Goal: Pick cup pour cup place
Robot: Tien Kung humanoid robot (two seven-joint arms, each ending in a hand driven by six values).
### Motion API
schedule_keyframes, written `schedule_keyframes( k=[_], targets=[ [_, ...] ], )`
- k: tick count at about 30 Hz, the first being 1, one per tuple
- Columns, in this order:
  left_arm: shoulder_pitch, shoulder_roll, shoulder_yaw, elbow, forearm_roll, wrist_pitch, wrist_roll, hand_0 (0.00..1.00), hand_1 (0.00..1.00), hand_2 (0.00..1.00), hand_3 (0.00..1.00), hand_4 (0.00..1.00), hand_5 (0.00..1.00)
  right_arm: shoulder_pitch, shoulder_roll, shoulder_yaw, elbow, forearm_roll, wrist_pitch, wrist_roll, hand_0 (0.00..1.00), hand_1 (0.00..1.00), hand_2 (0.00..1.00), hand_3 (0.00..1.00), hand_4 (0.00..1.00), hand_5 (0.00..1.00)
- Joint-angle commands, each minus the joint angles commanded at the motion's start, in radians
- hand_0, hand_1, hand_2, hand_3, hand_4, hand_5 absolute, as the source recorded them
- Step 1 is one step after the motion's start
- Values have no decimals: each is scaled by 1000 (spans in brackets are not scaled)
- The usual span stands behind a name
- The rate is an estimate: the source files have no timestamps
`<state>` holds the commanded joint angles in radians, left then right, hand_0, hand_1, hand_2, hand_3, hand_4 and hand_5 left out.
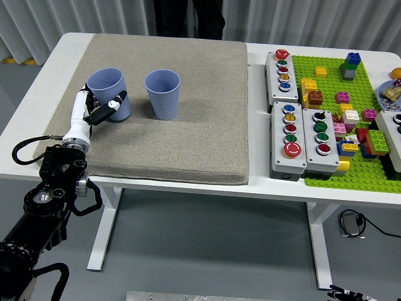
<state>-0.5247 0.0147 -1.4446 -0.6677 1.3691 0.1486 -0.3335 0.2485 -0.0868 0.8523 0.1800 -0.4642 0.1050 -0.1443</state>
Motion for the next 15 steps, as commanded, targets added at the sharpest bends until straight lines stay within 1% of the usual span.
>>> schedule_keyframes(
  k=[1,10,13,15],
  targets=[
    [1,0,-1,-3,0,0,0,570,554,649,886,751,194,0,0,0,0,0,0,0,661,647,663,632,488,131],
    [13,2,4,-41,11,13,4,569,555,650,882,745,191,-1,-2,1,0,-2,0,0,662,648,662,632,488,131],
    [15,3,2,-51,24,21,6,572,558,650,882,745,189,-1,-3,1,0,-3,0,0,661,648,661,632,488,130],
    [17,4,1,-58,49,28,12,572,558,650,882,745,189,-1,-3,1,0,-2,0,1,661,648,661,632,488,130]
  ],
)
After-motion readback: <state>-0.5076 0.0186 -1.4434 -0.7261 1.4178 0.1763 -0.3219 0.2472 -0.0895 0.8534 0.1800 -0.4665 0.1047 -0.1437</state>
